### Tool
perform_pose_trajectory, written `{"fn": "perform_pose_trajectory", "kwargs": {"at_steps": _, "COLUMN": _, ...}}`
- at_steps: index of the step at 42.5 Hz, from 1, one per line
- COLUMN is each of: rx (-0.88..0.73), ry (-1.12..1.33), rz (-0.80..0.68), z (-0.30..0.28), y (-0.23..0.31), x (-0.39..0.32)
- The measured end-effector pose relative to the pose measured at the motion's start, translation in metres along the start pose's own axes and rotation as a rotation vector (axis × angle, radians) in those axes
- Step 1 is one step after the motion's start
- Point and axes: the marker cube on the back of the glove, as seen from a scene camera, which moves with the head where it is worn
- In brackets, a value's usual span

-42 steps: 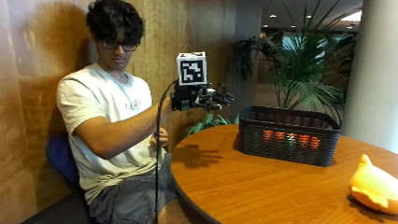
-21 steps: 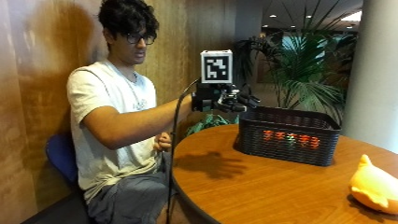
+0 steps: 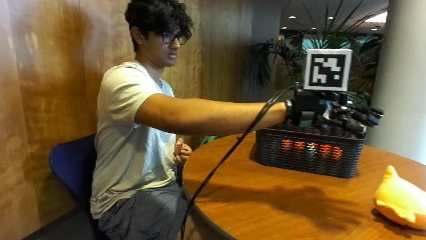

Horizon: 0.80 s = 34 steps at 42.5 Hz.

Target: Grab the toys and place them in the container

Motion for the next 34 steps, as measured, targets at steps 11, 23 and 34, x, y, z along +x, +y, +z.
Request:
{"fn": "perform_pose_trajectory", "kwargs": {"at_steps": 11, "rx": -0.108, "ry": -0.158, "rz": 0.110, "z": 0.035, "y": -0.095, "x": -0.009}}
{"fn": "perform_pose_trajectory", "kwargs": {"at_steps": 23, "rx": -0.180, "ry": -0.096, "rz": 0.019, "z": 0.065, "y": -0.147, "x": -0.021}}
{"fn": "perform_pose_trajectory", "kwargs": {"at_steps": 34, "rx": -0.290, "ry": -0.200, "rz": 0.015, "z": 0.125, "y": -0.194, "x": -0.055}}
